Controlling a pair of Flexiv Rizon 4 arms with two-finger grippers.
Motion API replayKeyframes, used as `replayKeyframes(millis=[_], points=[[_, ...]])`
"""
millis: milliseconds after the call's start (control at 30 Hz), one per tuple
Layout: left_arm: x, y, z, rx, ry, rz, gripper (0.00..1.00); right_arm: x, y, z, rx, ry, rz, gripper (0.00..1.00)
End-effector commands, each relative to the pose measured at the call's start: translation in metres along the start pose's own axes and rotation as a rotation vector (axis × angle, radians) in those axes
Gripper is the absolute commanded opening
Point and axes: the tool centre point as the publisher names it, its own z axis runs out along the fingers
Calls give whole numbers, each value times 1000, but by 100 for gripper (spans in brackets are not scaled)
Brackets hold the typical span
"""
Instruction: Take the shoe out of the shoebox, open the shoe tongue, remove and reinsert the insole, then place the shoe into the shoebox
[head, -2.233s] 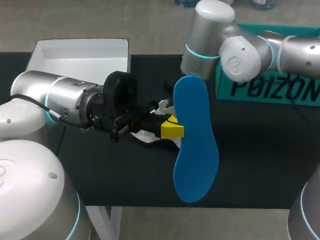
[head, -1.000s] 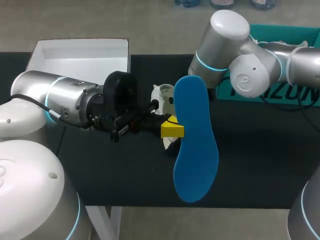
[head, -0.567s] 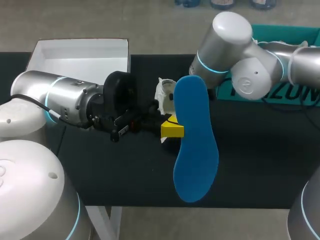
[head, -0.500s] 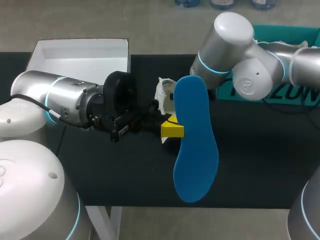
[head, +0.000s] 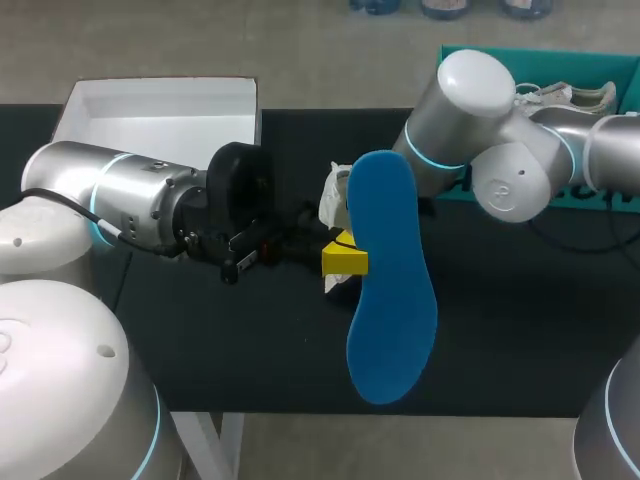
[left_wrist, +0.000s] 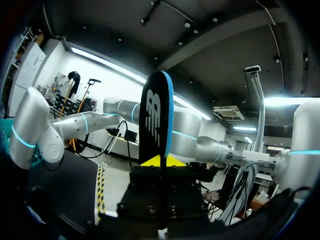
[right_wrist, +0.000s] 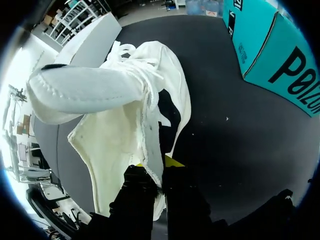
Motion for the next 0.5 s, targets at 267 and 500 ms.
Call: replayKeyframes(millis=[267,500], points=[[0,1,1,2,-1,1,0,3,-4,4,22,26,-25,100],[0,1,1,2,-1,1,0,-2,-5,-32,75,59,-2,100]])
